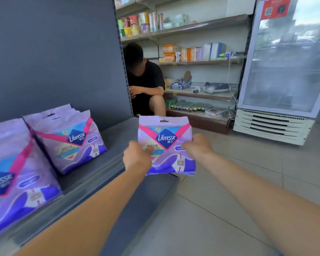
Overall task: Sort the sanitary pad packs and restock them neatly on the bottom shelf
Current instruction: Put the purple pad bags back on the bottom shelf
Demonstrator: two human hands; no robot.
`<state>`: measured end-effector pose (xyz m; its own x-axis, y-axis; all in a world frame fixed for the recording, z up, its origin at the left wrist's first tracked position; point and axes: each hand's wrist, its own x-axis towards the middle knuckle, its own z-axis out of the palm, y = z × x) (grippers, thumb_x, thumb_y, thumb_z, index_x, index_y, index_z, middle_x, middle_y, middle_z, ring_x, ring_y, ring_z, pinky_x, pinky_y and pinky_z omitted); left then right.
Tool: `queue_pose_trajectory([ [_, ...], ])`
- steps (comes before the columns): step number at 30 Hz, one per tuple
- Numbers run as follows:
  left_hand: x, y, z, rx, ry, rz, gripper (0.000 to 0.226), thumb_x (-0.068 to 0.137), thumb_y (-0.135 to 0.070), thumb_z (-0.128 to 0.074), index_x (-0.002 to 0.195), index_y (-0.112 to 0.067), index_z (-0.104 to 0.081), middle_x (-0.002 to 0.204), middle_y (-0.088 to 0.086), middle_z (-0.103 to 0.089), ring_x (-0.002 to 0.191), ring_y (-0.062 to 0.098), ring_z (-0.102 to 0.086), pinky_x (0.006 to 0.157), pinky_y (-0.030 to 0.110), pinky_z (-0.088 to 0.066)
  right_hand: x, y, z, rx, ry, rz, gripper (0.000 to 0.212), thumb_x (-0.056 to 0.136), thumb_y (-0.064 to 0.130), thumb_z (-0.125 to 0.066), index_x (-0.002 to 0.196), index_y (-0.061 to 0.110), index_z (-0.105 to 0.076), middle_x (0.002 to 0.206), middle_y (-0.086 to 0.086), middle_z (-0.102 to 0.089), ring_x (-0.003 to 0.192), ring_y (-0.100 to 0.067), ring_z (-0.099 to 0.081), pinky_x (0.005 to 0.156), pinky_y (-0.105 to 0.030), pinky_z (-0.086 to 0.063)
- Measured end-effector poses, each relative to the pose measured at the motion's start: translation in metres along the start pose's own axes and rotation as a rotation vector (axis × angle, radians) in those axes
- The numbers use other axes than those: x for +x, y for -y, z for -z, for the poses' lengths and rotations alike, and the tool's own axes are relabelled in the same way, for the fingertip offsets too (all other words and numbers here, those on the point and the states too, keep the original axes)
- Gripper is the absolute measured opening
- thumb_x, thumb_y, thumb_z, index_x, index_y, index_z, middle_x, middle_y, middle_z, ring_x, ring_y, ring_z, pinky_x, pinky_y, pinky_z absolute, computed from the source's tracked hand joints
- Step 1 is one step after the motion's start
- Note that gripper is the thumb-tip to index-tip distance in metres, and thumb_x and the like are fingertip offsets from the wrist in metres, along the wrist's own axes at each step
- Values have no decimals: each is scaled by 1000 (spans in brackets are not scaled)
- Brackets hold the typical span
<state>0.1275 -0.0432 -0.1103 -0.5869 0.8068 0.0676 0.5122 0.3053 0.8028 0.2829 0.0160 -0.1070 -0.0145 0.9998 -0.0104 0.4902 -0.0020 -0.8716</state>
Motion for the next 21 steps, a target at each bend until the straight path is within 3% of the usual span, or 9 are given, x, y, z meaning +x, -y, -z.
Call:
queue_pose_trajectory([
  [3, 5, 13, 33, 2, -64, 36, 40, 89, -30, -63, 115, -4, -48, 118, 14, -61, 106, 33, -61, 86, 42, -53, 3, 26, -31, 34, 56, 30, 20, 81, 10, -57, 99, 5, -65, 96, -13, -69, 86, -30, -67, 68, -31, -53],
  [5, 11, 25, 55, -16, -114, 69, 40, 90, -28, -62, 117, -3, -47, 120, 14, -60, 108, 33, -61, 85, 39, -52, 5, 45, -54, 33, 98, 64, 18, 79, 10, -57, 94, 5, -65, 97, -15, -70, 88, -33, -68, 74, -37, -56],
  [7, 16, 38, 75, -37, -188, 93, 40, 91, -24, -61, 120, -3, -45, 124, 15, -58, 112, 35, -58, 88, 40, -50, 7, 67, -79, -1, 144, 117, 17, 79, 10, -57, 94, 6, -64, 97, -15, -69, 89, -33, -68, 72, -36, -55],
  [10, 26, 59, 102, -11, -315, 97, 41, 92, -22, -58, 122, 0, -41, 129, 19, -51, 117, 38, -51, 94, 44, -44, 10, 99, -117, -16, 214, 183, 20, 83, 13, -56, 102, 8, -60, 102, -11, -67, 89, -28, -66, 58, -25, -48],
  [14, 40, 82, 129, 45, -432, 135, 34, 95, -18, -53, 118, 1, -39, 130, 19, -45, 120, 39, -46, 92, 43, -39, 18, 127, -169, 44, 288, 243, 16, 80, 11, -58, 96, 10, -58, 103, -10, -67, 89, -28, -66, 71, -33, -56],
  [18, 54, 105, 136, 137, -457, 162, 33, 94, -10, -52, 121, 2, -35, 132, 19, -42, 123, 37, -45, 94, 41, -40, 22, 137, -208, 84, 350, 302, 15, 85, 13, -62, 99, 10, -56, 102, -8, -67, 89, -24, -67, 66, -31, -56],
  [21, 59, 121, 128, 276, -370, 167, 35, 93, -10, -53, 121, 1, -33, 131, 18, -40, 122, 35, -47, 95, 37, -39, 19, 124, -228, 99, 388, 276, 22, 86, 17, -67, 102, 13, -53, 106, -5, -66, 96, -22, -65, 71, -32, -56],
])
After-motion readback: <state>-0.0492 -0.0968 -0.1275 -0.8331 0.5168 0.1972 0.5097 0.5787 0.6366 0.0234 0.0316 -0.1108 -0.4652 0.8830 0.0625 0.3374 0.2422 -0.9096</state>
